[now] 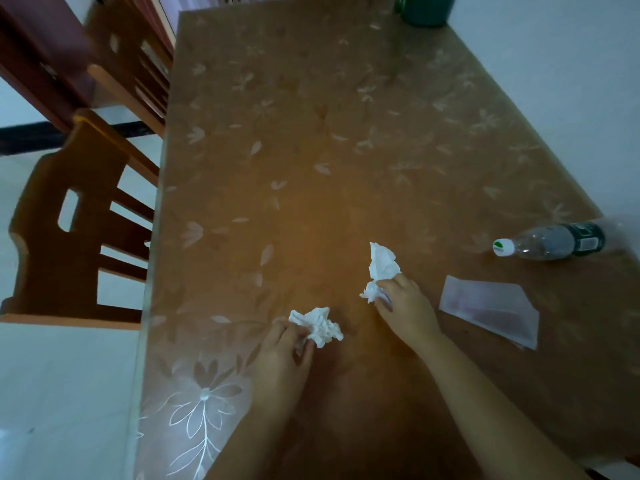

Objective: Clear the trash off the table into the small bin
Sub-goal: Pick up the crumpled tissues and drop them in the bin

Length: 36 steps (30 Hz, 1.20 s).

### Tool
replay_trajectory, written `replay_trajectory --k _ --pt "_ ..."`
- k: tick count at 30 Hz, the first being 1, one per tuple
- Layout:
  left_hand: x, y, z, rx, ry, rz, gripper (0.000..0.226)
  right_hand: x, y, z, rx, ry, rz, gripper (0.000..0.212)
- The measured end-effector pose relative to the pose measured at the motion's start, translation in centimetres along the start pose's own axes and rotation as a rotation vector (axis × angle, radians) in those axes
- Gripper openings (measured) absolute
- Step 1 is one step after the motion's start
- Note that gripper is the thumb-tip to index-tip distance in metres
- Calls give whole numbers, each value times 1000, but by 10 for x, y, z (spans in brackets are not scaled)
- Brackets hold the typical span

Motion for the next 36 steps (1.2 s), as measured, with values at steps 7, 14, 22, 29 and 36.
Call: replay_trajectory --k 7,14,22,29,36 --pt "-9 7 17 -3 -2 -27 18 7 -2 44 -45 -61 -42 21" --pt "-14 18 44 -20 14 -26 14 7 0 86 -45 -124 -102 7" --pt "-38 27 83 -66 93 -55 9 -6 -5 116 -71 -191 -136 5" --pt "-76 25 151 -257 213 -116 5 -22 -44 147 -166 -258 -288 7" --pt "-137 8 238 -494 456 -139 14 -19 -124 191 -392 -391 -394 10"
Point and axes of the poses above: each hand's wrist, its own z-axis away from the middle knuckle, its own x-axis out of the palm, y = z × x, the point moved 3 cm from there along -z, towards the middle knuckle, and after that the axes turned 10 degrees about y, right-handed, at the moved point
